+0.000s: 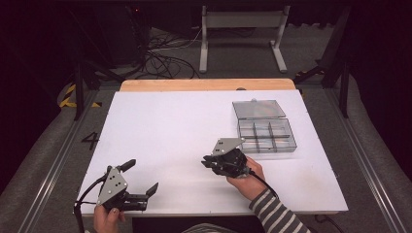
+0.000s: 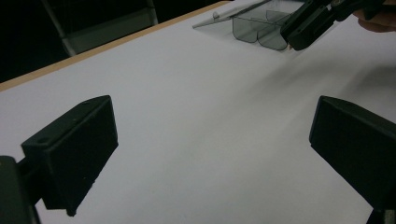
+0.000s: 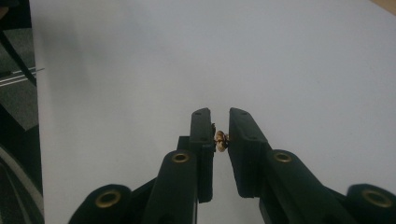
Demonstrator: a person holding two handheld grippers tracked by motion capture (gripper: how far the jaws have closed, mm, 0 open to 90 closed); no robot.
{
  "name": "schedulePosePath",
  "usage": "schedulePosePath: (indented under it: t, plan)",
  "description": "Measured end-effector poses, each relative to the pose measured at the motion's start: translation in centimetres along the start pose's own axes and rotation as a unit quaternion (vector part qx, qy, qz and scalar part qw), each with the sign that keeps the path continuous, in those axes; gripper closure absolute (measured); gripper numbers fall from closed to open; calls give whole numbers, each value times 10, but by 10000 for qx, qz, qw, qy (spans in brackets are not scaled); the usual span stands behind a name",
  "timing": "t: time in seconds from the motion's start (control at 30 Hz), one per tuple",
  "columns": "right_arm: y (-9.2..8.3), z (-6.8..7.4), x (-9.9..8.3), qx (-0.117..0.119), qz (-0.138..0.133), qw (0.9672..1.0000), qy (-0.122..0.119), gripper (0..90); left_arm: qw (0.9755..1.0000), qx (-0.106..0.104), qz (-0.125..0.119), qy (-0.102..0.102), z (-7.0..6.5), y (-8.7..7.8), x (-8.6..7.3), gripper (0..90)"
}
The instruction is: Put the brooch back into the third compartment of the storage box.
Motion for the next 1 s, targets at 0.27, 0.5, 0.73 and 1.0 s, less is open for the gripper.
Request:
schedulePosePath:
  t: [0.27,0.5,0.73,1.0]
  plan:
    - [-9,-3,4,-127,-60,9999,-7,806,10000,5,-8,0,0,0,0,15]
    - [-25,-15,2,-350,-138,9992,162,806,10000,17,8,36,0,0,0,15]
    - [-44,-27,-2,-538,-175,9979,314,804,10000,2,9,4,0,0,0,15]
    - [-59,-38,-12,-720,-93,9964,447,804,10000,25,0,37,1,1,0,15]
Point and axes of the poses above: each handheld gripper's, and its own axes: y roughly forward along the jaws, x roughly out of its top, z roughly to its left, the point moved 4 cm from there along y, roughly forward along the jaws, and after that the axes turned 12 degrees about -y, right-handed, at the moved point
